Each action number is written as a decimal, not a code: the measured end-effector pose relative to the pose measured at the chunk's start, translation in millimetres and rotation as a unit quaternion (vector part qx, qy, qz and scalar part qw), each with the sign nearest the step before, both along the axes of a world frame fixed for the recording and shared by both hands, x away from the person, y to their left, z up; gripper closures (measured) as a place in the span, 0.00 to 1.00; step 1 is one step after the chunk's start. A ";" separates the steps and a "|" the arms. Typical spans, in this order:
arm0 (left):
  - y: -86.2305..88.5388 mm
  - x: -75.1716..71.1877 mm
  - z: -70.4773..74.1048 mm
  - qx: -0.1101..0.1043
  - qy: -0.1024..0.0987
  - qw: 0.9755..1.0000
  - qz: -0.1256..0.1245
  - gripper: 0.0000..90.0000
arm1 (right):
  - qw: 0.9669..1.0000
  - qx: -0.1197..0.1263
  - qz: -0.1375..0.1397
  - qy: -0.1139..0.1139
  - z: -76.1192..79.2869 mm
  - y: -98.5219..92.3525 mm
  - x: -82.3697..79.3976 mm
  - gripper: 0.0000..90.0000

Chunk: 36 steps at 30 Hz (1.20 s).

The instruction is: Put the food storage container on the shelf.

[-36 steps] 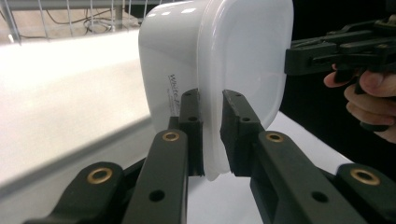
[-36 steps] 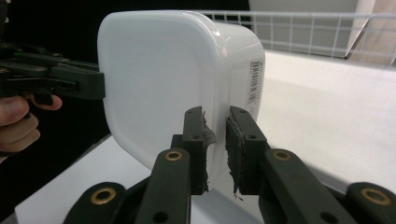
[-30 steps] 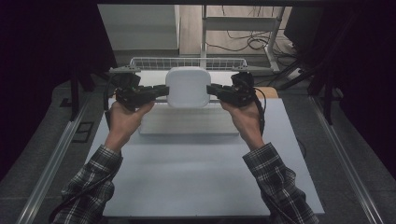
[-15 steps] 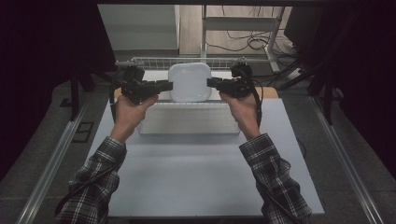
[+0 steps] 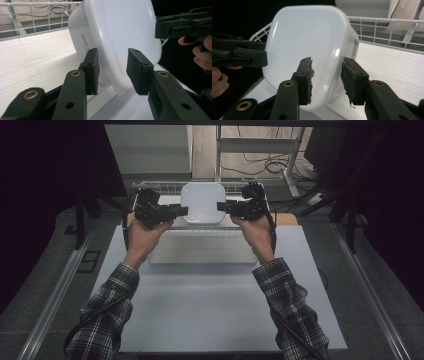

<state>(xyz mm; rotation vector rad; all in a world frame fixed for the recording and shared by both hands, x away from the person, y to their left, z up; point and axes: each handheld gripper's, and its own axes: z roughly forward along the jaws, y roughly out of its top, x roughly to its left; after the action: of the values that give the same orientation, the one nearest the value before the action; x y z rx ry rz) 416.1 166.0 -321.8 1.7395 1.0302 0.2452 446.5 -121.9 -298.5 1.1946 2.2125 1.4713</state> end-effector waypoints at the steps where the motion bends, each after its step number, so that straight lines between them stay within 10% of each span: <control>1: 0.0 1.1 -0.3 -0.008 0.002 1.000 0.001 0.69 | 1.000 -0.004 -0.002 0.001 -1.3 0.8 1.3 0.65; 15: 1.4 21.2 1.8 0.000 -0.005 0.999 0.037 0.52 | 1.000 0.005 -0.016 0.021 -6.0 5.2 13.5 0.50; 24: 0.3 23.4 -3.3 0.026 -0.049 0.995 0.079 0.22 | 0.999 -0.009 -0.037 -0.016 -8.5 5.0 20.1 0.31; 36: 7.2 7.1 -13.3 0.006 -0.049 0.999 0.002 0.10 | 0.997 -0.028 0.009 -0.067 -12.1 3.0 2.6 0.05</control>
<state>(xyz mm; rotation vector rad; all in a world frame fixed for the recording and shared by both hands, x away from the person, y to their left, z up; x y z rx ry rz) 423.2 173.2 -335.1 1.7188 0.9628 0.3377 449.1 -118.9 -310.6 1.0298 2.1657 1.4424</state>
